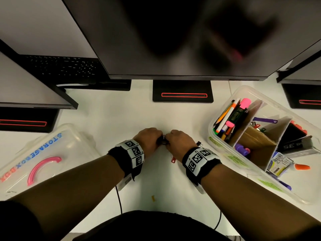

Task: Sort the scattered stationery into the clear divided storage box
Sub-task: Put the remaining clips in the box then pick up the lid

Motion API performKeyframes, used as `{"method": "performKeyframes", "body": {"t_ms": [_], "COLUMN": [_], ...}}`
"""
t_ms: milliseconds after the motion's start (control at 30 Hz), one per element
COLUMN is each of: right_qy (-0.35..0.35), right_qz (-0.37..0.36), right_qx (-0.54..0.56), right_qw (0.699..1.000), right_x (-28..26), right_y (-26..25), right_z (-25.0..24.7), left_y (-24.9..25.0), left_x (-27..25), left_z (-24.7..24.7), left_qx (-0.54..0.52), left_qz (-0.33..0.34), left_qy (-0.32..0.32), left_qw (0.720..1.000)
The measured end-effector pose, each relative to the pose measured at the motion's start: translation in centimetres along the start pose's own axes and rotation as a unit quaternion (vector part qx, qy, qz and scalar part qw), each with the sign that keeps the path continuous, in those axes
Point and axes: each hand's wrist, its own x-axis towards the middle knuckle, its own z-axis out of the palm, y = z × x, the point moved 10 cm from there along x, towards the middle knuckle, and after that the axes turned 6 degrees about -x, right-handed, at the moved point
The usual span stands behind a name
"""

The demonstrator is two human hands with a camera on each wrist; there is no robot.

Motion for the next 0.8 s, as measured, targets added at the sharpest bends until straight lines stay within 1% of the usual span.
{"method": "performKeyframes", "body": {"t_ms": [67, 133, 233, 367, 467, 533, 633, 800], "right_qy": [-0.013, -0.001, 0.023, 0.058, 0.087, 0.111, 0.135, 0.146], "right_qz": [-0.011, -0.024, -0.027, -0.023, -0.008, 0.005, 0.034, 0.120], "right_qx": [-0.009, -0.012, -0.018, -0.010, 0.002, 0.014, 0.015, 0.025], "right_qw": [1.000, 1.000, 0.999, 0.998, 0.996, 0.994, 0.990, 0.982], "right_x": [-0.4, -0.8, -1.8, -3.7, -5.4, -6.7, -9.1, -13.5], "right_y": [-0.3, -0.4, -0.2, -0.2, 0.3, 1.1, 3.3, 10.5], "right_z": [-0.5, -2.0, -5.0, -8.9, -11.7, -13.6, -16.1, -18.7], "left_y": [0.5, 1.2, 2.7, 5.0, 7.2, 9.4, 13.2, 20.9], "left_x": [-0.3, -0.6, -1.4, -2.2, -2.8, -3.3, -3.1, -0.1], "left_z": [-0.2, -1.1, -3.3, -6.1, -8.4, -10.0, -11.3, -10.5], "left_qx": [0.018, 0.013, -0.016, -0.016, -0.019, -0.021, -0.027, -0.050], "left_qz": [0.002, 0.008, 0.022, 0.041, 0.055, 0.078, 0.106, 0.161], "left_qy": [-0.021, -0.018, 0.010, 0.052, 0.084, 0.105, 0.116, 0.116], "left_qw": [1.000, 1.000, 1.000, 0.998, 0.995, 0.991, 0.987, 0.979]}}
